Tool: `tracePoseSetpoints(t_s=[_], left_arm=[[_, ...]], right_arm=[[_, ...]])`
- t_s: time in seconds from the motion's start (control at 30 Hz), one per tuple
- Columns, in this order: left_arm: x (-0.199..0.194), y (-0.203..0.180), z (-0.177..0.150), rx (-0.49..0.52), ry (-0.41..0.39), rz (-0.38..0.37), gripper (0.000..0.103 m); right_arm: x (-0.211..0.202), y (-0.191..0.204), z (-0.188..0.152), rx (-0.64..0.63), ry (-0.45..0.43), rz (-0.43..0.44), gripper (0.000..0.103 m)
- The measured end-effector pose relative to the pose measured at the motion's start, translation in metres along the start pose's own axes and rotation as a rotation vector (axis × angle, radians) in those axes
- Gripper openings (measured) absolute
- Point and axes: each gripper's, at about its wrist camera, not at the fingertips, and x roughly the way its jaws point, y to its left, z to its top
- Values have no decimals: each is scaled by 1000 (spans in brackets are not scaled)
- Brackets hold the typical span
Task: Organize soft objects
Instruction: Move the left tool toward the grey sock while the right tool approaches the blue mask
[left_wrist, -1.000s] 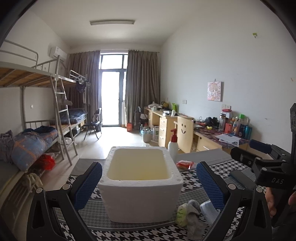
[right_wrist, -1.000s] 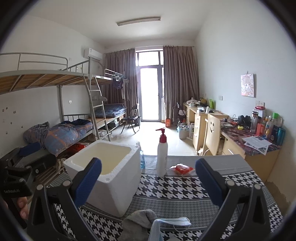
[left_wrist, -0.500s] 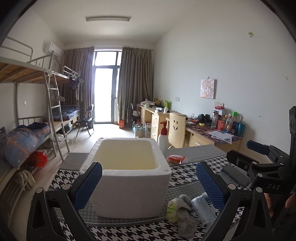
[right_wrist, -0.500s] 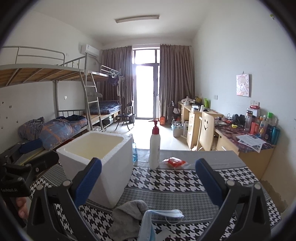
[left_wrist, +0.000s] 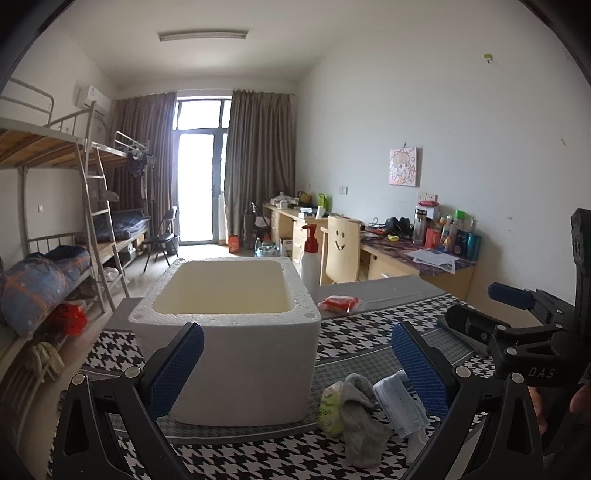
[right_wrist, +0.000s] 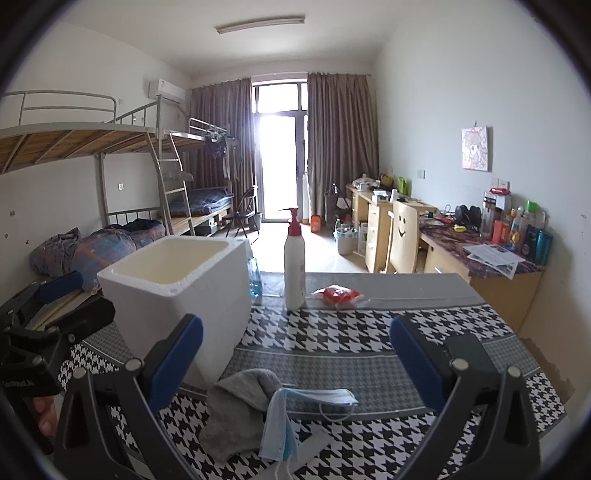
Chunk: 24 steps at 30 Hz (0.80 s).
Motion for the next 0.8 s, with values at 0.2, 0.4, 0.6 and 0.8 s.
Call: tracePoseSetpoints(t_s=[0.2,0.4,0.6,0.8], left_arm=[[10,-5,-9,3,29,-18,102],[17,-9,-15,-2,50,-47,102],[20,-15,-21,11,65,-74,102],[29,-20,-27,16,101,-96,102]], right_arm=[[2,-4,-10,5,18,-17,102],[4,-9,-19,12,36,-27,102],[5,-12,-25,19,56,-35,102],[11,-16,-33,22,91,-41,102]])
